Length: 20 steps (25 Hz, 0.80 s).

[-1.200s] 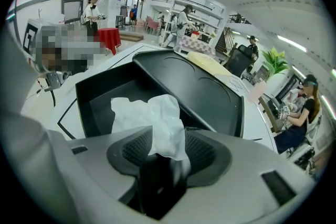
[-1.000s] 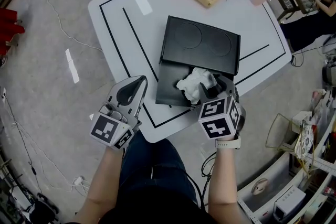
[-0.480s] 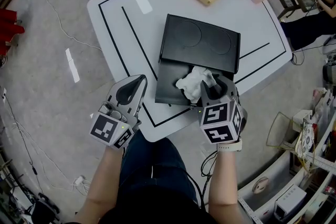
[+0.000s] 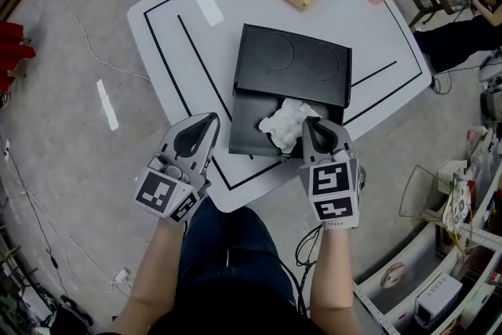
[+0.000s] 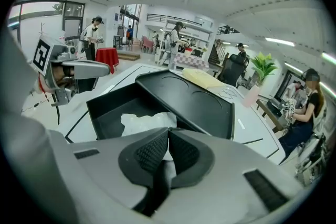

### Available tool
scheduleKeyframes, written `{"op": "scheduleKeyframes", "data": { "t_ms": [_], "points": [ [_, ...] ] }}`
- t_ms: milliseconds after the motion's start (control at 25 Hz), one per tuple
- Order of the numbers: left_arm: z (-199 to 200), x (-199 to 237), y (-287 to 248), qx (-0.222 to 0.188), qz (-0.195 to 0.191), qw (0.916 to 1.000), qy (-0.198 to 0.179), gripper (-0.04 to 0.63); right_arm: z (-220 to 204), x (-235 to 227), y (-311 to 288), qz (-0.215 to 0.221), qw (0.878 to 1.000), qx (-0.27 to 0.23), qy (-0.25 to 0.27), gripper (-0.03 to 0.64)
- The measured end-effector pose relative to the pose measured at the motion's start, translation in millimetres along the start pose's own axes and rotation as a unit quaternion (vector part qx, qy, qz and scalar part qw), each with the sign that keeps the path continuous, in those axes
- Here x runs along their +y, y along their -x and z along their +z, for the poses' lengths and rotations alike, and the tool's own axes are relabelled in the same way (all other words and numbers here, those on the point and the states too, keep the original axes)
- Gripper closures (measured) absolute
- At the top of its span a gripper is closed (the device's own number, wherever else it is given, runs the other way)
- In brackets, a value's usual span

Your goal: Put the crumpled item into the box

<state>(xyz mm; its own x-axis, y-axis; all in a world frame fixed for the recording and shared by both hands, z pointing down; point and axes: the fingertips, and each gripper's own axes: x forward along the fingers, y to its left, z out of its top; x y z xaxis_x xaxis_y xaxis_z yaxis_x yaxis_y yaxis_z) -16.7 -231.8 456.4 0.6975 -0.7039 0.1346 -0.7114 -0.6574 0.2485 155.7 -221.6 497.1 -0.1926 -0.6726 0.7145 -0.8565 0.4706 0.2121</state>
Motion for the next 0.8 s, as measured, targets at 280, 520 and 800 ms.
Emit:
{"op": "scheduleKeyframes", "data": {
  "t_ms": [280, 520, 800],
  "points": [
    [12, -5, -2, -0.005, -0.008, 0.9999, -0.004, 0.594, 15, 7, 17, 0.029, 0.996, -0.061, -0.055, 0.609],
    [23, -10, -6, -0.008, -0.016, 0.9998, -0.011, 0.594, 31, 7, 36, 0.043, 0.985, -0.129, -0.109, 0.611],
    [43, -13, -9, -0.014, -0.020, 0.9995, -0.022, 0.594, 46, 6, 56, 0.066, 0.969, -0.175, -0.160, 0.611]
  ]
}}
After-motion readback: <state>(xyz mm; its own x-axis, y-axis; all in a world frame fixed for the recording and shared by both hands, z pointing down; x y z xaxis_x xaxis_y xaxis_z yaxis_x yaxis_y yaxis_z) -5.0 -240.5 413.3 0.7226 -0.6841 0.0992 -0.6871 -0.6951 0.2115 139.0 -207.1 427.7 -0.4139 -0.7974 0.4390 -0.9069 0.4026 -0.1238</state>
